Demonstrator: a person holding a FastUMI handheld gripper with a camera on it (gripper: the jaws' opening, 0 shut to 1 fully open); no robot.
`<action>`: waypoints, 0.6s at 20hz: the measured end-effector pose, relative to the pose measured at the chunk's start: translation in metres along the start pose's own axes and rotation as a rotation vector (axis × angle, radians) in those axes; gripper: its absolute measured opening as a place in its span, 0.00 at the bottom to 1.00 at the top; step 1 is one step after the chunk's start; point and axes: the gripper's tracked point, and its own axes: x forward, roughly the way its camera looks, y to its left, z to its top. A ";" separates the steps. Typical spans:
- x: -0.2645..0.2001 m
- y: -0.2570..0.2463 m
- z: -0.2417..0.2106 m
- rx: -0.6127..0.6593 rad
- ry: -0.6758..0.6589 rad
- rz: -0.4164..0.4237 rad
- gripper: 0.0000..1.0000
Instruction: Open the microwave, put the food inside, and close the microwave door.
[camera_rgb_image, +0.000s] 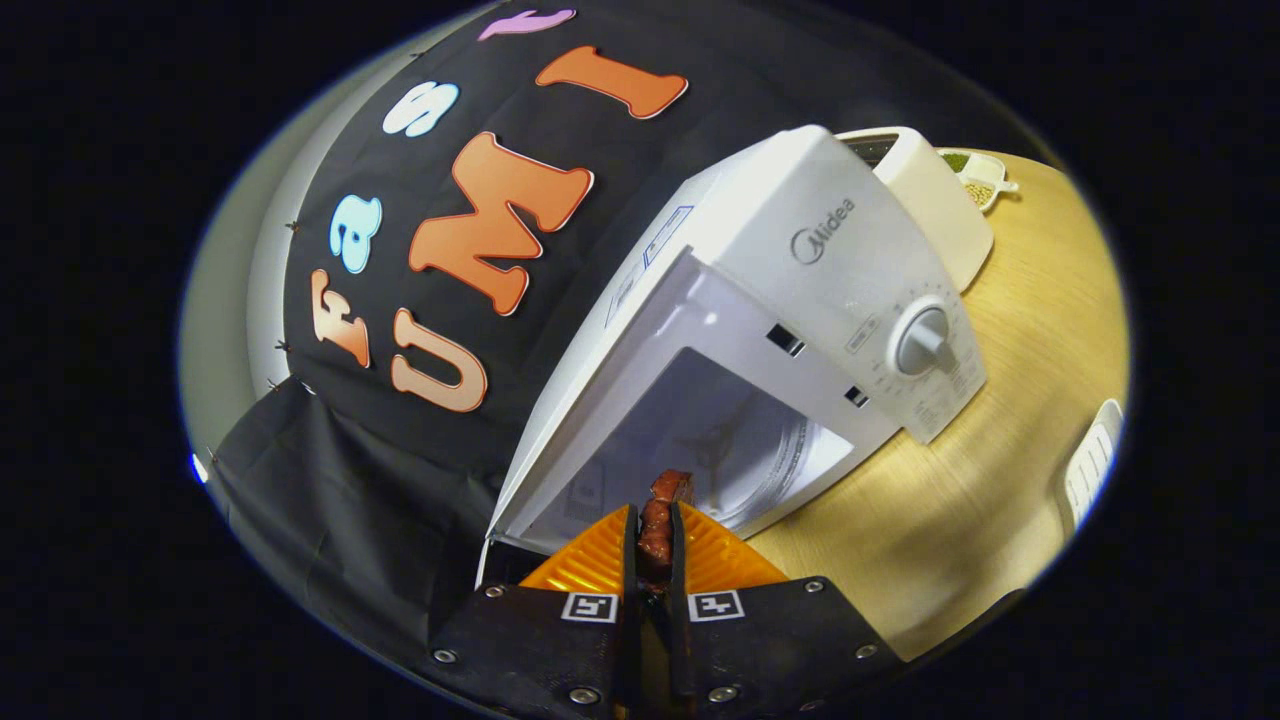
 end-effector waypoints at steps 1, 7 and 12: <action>0.010 -0.001 -0.003 0.009 -0.011 -0.008 0.11; 0.070 -0.015 -0.008 0.055 -0.074 -0.061 0.11; 0.101 -0.026 0.008 0.027 -0.176 -0.119 0.11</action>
